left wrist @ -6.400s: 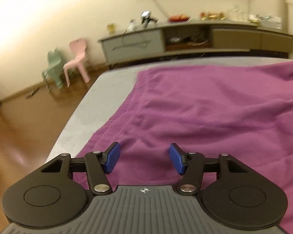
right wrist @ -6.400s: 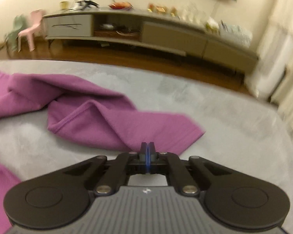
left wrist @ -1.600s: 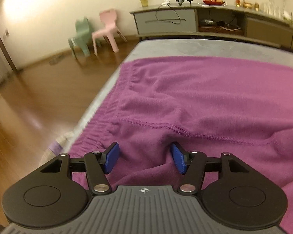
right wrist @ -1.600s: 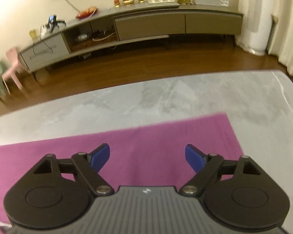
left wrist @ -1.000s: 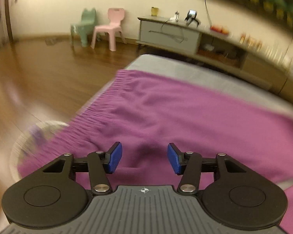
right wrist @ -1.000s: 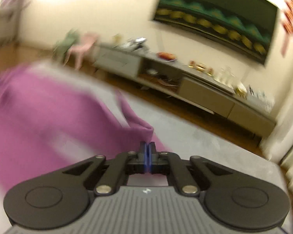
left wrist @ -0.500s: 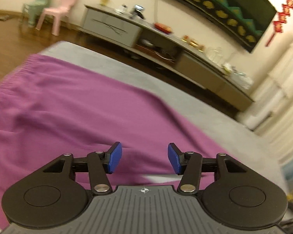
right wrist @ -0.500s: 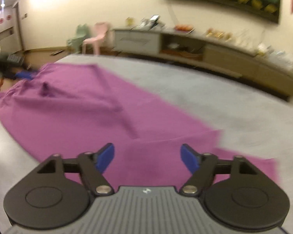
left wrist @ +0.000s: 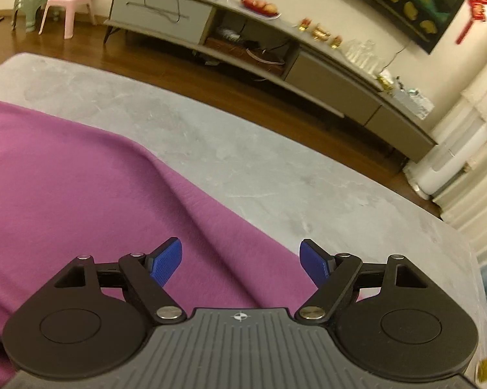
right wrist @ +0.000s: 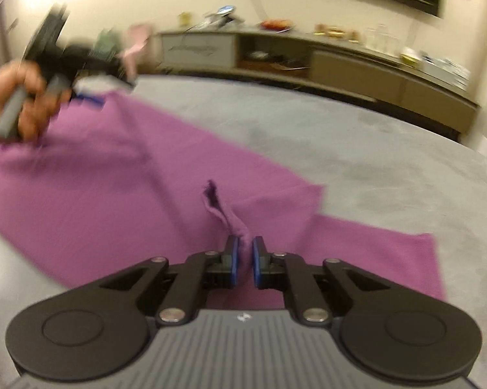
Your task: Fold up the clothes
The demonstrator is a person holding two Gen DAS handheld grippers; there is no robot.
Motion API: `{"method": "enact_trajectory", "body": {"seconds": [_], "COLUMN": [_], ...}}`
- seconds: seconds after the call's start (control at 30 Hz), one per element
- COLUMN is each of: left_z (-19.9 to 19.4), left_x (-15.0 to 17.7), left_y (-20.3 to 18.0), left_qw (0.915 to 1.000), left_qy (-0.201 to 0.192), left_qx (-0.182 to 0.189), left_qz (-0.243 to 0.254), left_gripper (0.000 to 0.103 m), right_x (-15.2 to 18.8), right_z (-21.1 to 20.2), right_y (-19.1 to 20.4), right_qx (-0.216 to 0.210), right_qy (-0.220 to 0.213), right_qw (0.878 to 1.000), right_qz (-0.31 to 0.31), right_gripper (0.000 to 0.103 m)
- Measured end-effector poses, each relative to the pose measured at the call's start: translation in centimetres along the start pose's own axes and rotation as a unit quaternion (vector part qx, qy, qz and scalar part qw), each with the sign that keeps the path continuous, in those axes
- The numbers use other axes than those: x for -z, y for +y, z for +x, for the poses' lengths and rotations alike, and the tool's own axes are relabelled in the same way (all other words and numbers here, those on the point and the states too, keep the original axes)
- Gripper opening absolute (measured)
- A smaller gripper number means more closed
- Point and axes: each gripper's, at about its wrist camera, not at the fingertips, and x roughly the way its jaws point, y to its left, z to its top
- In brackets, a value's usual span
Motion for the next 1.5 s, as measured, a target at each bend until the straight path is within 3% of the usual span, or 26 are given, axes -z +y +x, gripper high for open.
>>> {"method": "enact_trajectory", "body": {"seconds": [0.13,0.23,0.3,0.4,0.47,0.6,0.7,0.77,0.9,1.0,1.03,1.1,1.17,1.2,1.23,1.27,1.3,1.33,1.37,1.4,1.43,1.5], "left_z": [1.9,2.8,3.2,3.4,2.4,-4.8,-14.2,-18.2,-17.5,-16.1,-15.9,-16.1,-16.2,-16.0,-15.7,-15.2,-14.7,-14.2,-13.7,-13.3,-13.3,-14.2], "left_x": [-0.1,-0.4,-0.8,-1.2,-1.4,0.1,6.0,10.3,15.6,16.4,16.3,15.9,15.4,15.3,15.2,15.1,15.0,14.9,14.7,14.5,14.3,14.0], "left_y": [0.5,0.7,0.7,0.5,0.6,1.4,2.8,3.8,7.1,7.4,7.2,7.1,7.0,7.1,7.1,7.1,7.2,7.3,7.5,7.6,7.8,8.1], "left_qw": [0.9995,0.9988,0.9988,0.9989,0.9987,0.9943,0.9906,0.9923,0.9960,0.9968,0.9969,0.9961,0.9952,0.9951,0.9950,0.9951,0.9952,0.9953,0.9948,0.9939,0.9926,0.9890], "left_qy": [0.006,0.008,0.007,0.005,-0.014,-0.071,-0.113,-0.111,-0.067,-0.063,-0.066,-0.076,-0.083,-0.082,-0.080,-0.077,-0.073,-0.070,-0.070,-0.074,-0.082,-0.101], "left_qx": [-0.012,-0.013,-0.004,0.008,0.018,0.056,0.062,0.041,0.002,0.007,0.011,0.018,0.027,0.029,0.028,0.021,0.017,0.016,0.022,0.032,0.037,0.042], "left_qz": [-0.030,-0.047,-0.049,-0.046,-0.047,-0.056,-0.045,-0.035,-0.059,-0.048,-0.041,-0.041,-0.045,-0.048,-0.052,-0.059,-0.062,-0.065,-0.070,-0.075,-0.081,-0.099], "left_gripper": [0.079,0.077,0.062,0.014,0.002,0.002,0.002,0.002,0.001,0.002,0.002,0.002,0.013,0.021,0.042,0.052,0.052,0.052,0.050,0.039,0.001,0.001], "right_x": [-0.6,-0.3,0.4,1.3,1.8,2.3,3.3,3.9,4.7,5.9,6.2,6.7,6.6,6.3,5.9,5.4,5.0,4.7,4.4,4.1,3.8,3.2], "right_z": [-1.7,-2.6,-3.0,-2.6,-2.4,-2.8,-2.9,-2.0,0.3,1.5,1.6,1.5,1.2,1.1,1.1,1.3,1.3,1.3,1.2,0.9,0.5,-0.8], "right_y": [-6.1,-9.9,-11.8,-12.9,-13.3,-14.7,-16.1,-16.8,-16.1,-15.4,-15.2,-14.7,-14.0,-13.5,-12.9,-12.3,-11.9,-11.5,-11.2,-11.2,-11.4,-12.2], "right_qx": [-0.008,-0.037,-0.061,-0.082,-0.089,-0.091,-0.081,-0.074,-0.078,-0.083,-0.083,-0.084,-0.077,-0.067,-0.056,-0.047,-0.037,-0.027,-0.021,-0.019,-0.016,-0.007], "right_qy": [-0.030,-0.050,-0.059,-0.061,-0.059,-0.071,-0.075,-0.064,-0.030,-0.005,0.001,0.010,0.012,0.014,0.017,0.020,0.022,0.021,0.019,0.016,0.011,-0.005], "right_qw": [0.993,0.975,0.959,0.943,0.936,0.922,0.907,0.899,0.889,0.880,0.879,0.881,0.893,0.903,0.915,0.927,0.937,0.945,0.951,0.954,0.957,0.962], "right_qz": [0.116,0.212,0.269,0.317,0.336,0.370,0.406,0.427,0.451,0.468,0.470,0.466,0.443,0.424,0.399,0.372,0.348,0.326,0.307,0.297,0.290,0.272], "right_gripper": [0.009,0.009,0.009,0.009,0.009,0.009,0.009,0.009,0.010,0.021,0.033,0.051,0.051,0.046,0.029,0.019,0.010,0.008,0.007,0.007,0.006,0.006]}}
